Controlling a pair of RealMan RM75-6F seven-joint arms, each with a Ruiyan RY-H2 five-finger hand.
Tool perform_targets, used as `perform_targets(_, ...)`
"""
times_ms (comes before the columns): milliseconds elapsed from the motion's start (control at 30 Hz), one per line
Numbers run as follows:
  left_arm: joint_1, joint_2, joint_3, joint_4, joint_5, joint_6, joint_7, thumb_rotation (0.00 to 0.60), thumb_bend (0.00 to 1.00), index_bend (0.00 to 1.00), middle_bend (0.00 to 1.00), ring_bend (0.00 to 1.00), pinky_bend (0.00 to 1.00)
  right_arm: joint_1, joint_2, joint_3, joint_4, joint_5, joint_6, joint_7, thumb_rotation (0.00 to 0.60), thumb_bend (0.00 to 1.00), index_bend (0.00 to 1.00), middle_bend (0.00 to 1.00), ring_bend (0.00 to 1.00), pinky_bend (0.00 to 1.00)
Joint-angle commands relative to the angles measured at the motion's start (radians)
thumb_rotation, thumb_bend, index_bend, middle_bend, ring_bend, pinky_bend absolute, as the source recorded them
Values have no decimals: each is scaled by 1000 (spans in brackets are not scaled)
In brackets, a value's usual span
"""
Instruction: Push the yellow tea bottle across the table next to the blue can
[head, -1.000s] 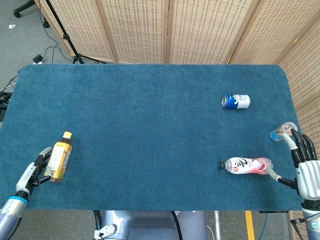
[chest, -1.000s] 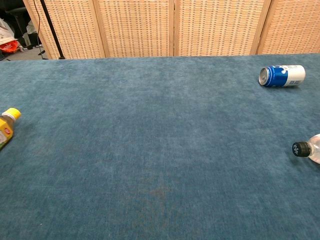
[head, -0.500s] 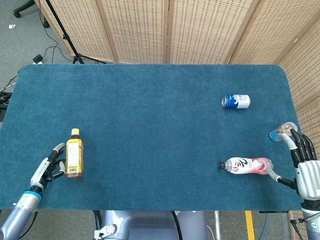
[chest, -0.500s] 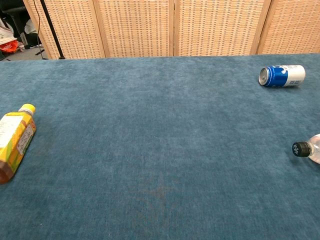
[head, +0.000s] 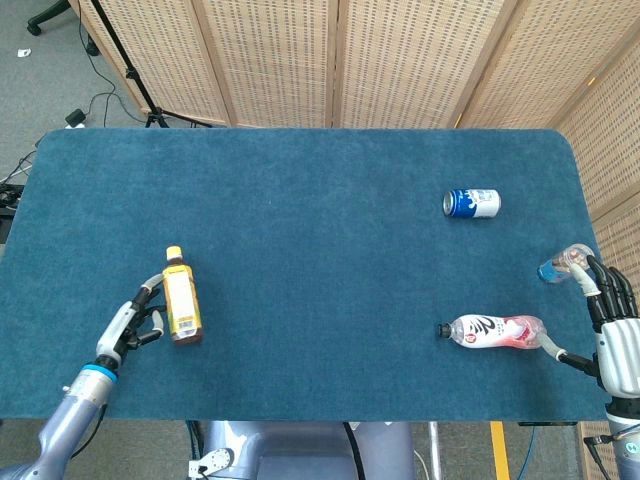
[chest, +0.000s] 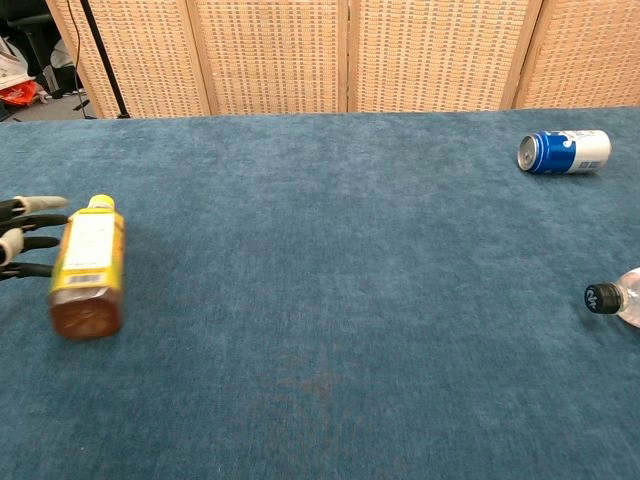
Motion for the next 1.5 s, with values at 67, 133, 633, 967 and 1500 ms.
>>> perform_targets(67,-33,-32,-22,21,-36,-43,11,600,803,0,0,0,192,0,-1,1,1,5,-4,-2,600,0,53,0,0,33)
perform_targets(133,-41,-42,-28,23,-57,-51,26,600,801,0,0,0,192,1,-1,2,2,8,-7,-2,600,0,53,0,0,33)
perform_targets(633,-150,-80,-94,-12,-230,-76,238,600,796,0,0,0,192,3,-4,5,7,15,-16,-4,600,0,53,0,0,33)
perform_targets(967,-190,-111,-107,-1,-184,-98,285,600,792,0,0,0,192,4,-5,8,9,23,-24,-5,600,0,53,0,0,33)
perform_targets(1500,-279,-118,-92,-33,-235,-131,437,600,784,0,0,0,192,6,-6,9,12,28,-33,-8,600,0,53,0,0,33)
